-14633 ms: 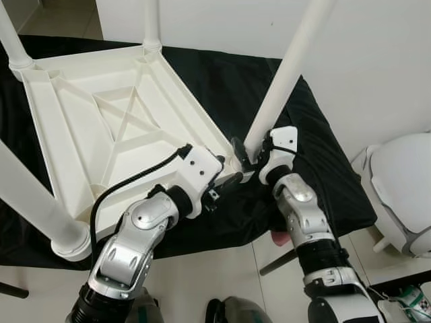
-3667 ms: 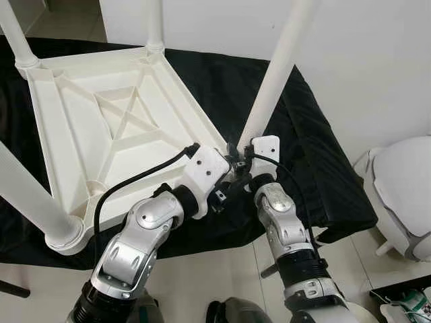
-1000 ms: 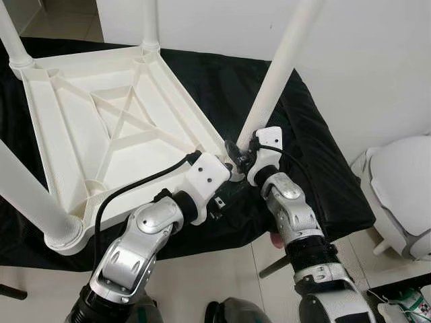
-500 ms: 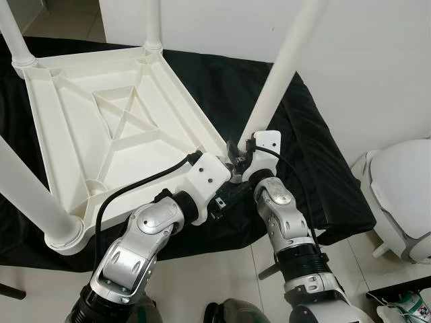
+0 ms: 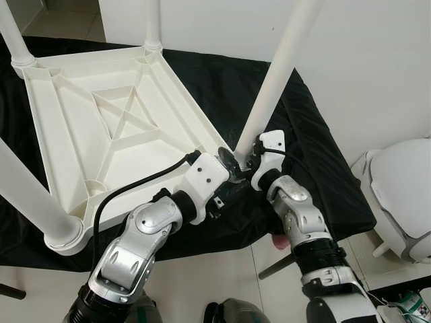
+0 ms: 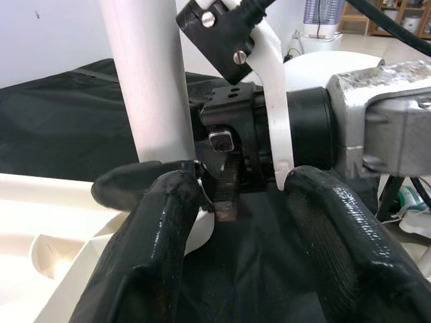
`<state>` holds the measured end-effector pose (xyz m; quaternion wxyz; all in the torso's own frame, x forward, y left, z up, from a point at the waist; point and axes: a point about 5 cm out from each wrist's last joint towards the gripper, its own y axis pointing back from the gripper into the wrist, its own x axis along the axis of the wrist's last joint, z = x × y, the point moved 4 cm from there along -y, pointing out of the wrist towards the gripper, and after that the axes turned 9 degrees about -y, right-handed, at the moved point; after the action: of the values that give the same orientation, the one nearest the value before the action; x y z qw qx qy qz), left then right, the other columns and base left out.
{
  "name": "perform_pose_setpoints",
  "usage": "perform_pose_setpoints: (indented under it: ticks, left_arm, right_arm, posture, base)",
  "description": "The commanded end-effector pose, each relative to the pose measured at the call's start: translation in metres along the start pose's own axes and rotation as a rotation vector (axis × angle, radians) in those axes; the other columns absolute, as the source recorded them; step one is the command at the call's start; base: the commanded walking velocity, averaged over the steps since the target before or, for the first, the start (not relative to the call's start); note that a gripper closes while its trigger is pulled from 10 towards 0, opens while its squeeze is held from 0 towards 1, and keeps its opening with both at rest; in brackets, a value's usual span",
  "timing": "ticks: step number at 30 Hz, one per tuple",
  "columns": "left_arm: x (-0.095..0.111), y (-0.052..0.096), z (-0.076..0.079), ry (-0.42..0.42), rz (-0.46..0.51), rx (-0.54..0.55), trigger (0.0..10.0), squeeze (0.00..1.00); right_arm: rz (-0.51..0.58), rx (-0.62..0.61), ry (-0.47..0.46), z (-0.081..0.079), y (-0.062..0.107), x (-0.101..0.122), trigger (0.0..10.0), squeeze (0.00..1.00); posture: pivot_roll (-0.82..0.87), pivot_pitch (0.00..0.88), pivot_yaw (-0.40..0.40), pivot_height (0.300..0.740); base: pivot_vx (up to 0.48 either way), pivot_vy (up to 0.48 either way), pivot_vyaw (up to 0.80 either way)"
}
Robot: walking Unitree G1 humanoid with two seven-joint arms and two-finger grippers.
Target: Building children table
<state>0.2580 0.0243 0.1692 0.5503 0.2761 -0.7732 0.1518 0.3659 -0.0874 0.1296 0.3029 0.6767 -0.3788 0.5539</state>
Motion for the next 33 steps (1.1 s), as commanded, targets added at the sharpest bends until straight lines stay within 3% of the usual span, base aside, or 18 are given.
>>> perform_pose_setpoints:
  ticks: [1, 2, 4, 8, 9, 13, 14, 31, 32, 33]
  left_arm:
    - [-0.001, -0.001, -0.002, -0.009, -0.005, 0.029, 10.0, 0.00]
    - [-0.001, -0.001, -0.002, -0.009, -0.005, 0.029, 10.0, 0.00]
    - [-0.001, -0.001, -0.002, -0.015, -0.005, 0.026, 10.0, 0.00]
    - [-0.001, -0.001, -0.002, -0.018, -0.005, 0.022, 10.0, 0.00]
    - [-0.001, -0.001, -0.002, -0.021, -0.005, 0.020, 10.0, 0.00]
    - [0.000, -0.001, -0.002, -0.025, -0.004, 0.019, 10.0, 0.00]
    - [0.000, -0.001, -0.003, -0.027, -0.005, 0.022, 10.0, 0.00]
    - [0.000, 0.003, -0.002, -0.018, -0.013, 0.032, 10.0, 0.00]
    - [0.000, 0.003, -0.002, -0.016, -0.013, 0.034, 10.0, 0.00]
    - [0.000, 0.003, -0.002, -0.016, -0.013, 0.034, 10.0, 0.00]
  right_arm:
    - [-0.009, 0.014, 0.036, 0.005, 0.001, 0.001, 10.0, 0.00]
    - [-0.009, 0.014, 0.036, 0.005, 0.001, 0.001, 10.0, 0.00]
    - [-0.036, 0.092, 0.121, 0.011, 0.002, 0.002, 10.0, 0.00]
    - [-0.063, 0.146, 0.163, 0.017, 0.002, 0.002, 10.0, 0.00]
    - [-0.072, 0.163, 0.178, 0.018, 0.002, 0.002, 5.9, 0.00]
    - [-0.079, 0.182, 0.187, 0.019, 0.002, 0.001, 5.9, 0.00]
    - [-0.081, 0.197, 0.179, 0.018, 0.002, 0.000, 0.0, 0.00]
    - [-0.069, 0.220, 0.112, 0.017, 0.005, -0.011, 0.0, 0.00]
    - [-0.056, 0.188, 0.096, 0.017, 0.006, -0.012, 7.3, 0.00]
    - [-0.056, 0.188, 0.096, 0.017, 0.006, -0.012, 7.3, 0.00]
  posture:
    - [0.04, 0.000, -0.130, 0.740]
    - [0.04, 0.000, -0.130, 0.740]
    - [0.04, 0.000, -0.129, 0.740]
    - [0.04, 0.000, -0.128, 0.740]
    - [0.04, 0.000, -0.131, 0.740]
    - [0.04, 0.000, -0.131, 0.740]
    - [0.05, 0.000, -0.129, 0.740]
    - [0.05, 0.000, -0.130, 0.740]
    - [0.05, 0.000, -0.132, 0.740]
    - [0.05, 0.000, -0.132, 0.740]
  base:
    - [0.000, 0.000, 0.00]
    - [0.000, 0.000, 0.00]
    - [0.000, 0.000, 0.00]
    - [0.000, 0.000, 0.00]
    - [0.000, 0.000, 0.00]
    - [0.000, 0.000, 0.00]
    - [0.000, 0.000, 0.00]
    - [0.000, 0.000, 0.00]
    - [0.000, 0.000, 0.00]
    - [0.000, 0.000, 0.00]
